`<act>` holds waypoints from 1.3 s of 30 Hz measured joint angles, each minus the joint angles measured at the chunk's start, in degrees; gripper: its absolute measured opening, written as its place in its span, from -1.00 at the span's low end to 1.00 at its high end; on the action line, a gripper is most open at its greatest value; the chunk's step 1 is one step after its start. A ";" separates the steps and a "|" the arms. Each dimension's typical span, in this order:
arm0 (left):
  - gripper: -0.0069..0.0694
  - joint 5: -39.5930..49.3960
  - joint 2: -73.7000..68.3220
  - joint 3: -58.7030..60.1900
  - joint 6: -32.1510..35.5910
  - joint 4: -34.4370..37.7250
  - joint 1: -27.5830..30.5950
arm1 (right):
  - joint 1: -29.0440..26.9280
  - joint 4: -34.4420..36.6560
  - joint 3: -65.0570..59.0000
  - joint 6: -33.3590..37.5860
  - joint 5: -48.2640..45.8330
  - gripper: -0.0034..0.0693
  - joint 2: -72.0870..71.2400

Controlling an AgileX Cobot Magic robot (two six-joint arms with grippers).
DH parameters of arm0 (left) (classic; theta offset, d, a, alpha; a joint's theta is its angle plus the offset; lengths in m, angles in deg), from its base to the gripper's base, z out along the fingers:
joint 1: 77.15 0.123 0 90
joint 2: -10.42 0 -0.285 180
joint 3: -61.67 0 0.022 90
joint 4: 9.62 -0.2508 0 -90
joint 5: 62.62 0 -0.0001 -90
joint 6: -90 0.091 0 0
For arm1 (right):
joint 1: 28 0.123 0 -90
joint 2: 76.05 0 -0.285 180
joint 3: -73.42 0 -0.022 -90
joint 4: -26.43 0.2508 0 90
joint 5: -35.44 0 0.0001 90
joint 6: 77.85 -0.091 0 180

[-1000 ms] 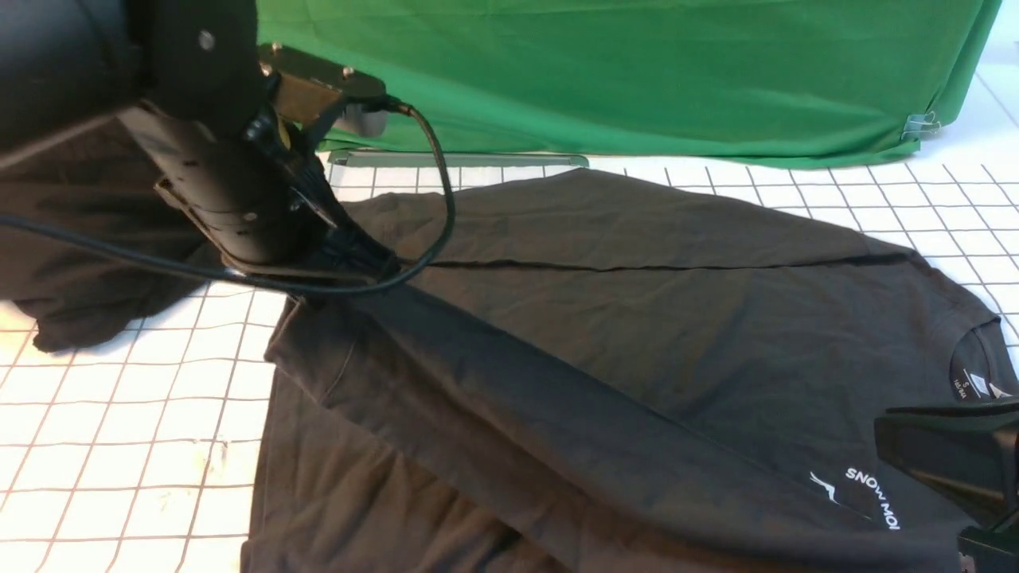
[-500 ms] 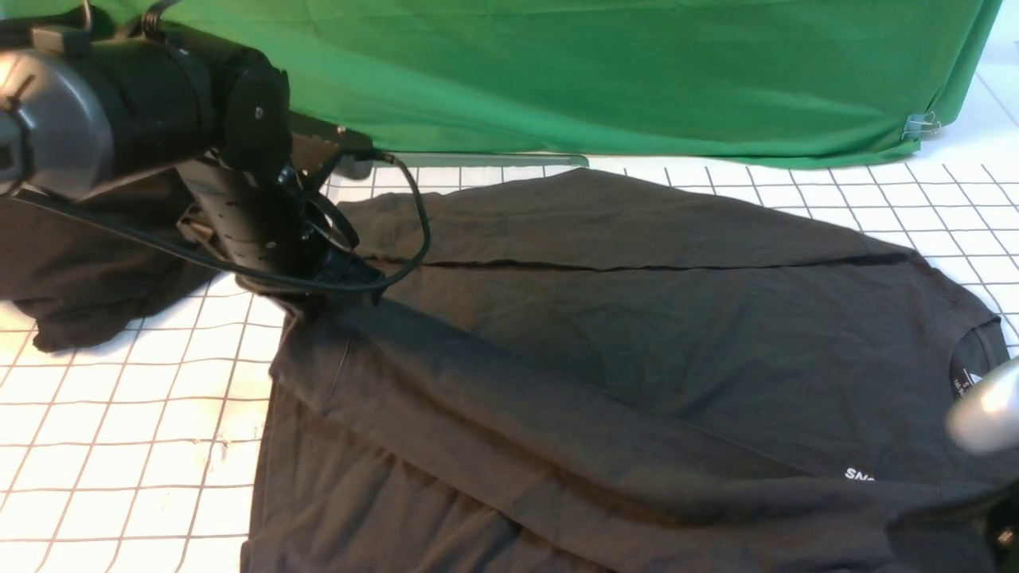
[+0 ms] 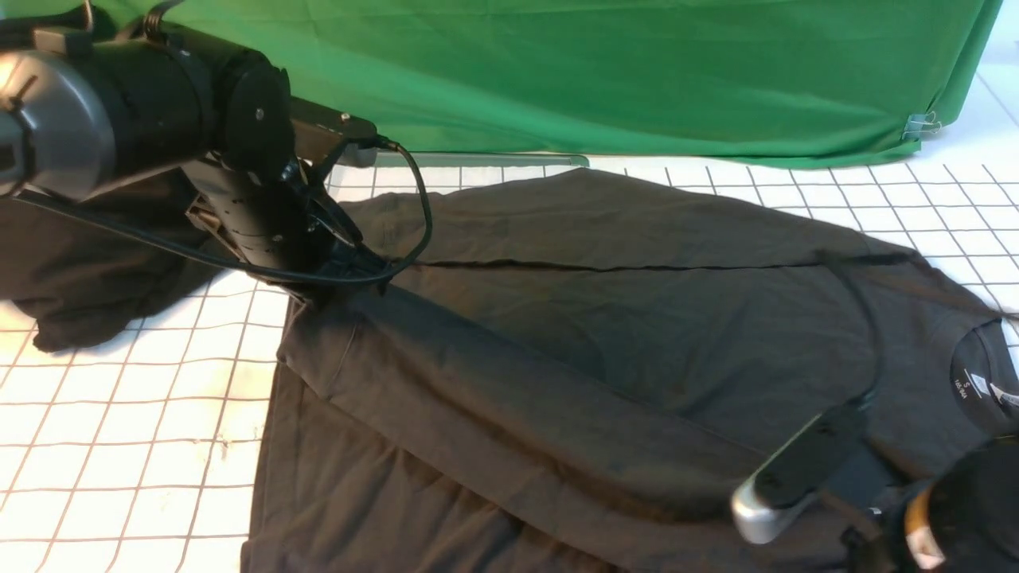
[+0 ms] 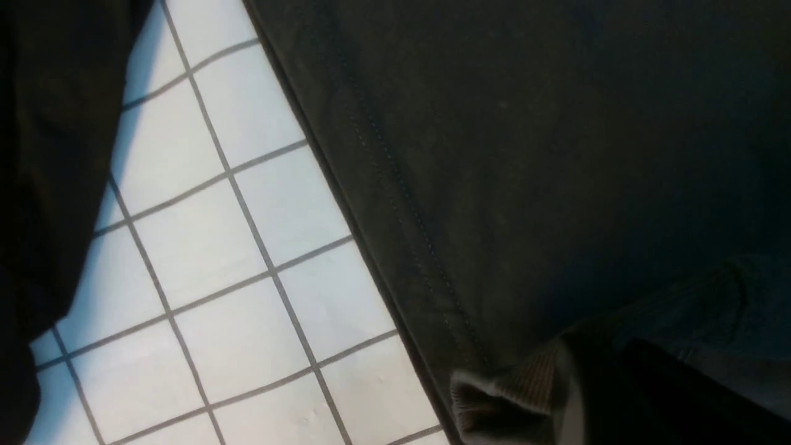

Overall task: Fold a long-sleeved shirt over a white checkered tablecloth.
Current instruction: 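Fold the left side of the black T-shirt inward over its body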

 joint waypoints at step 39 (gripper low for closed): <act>-0.78 1.80 0.00 0.00 -0.86 1.09 0.00 | 5.57 -1.90 -10.15 -15.76 7.22 -0.86 -5.36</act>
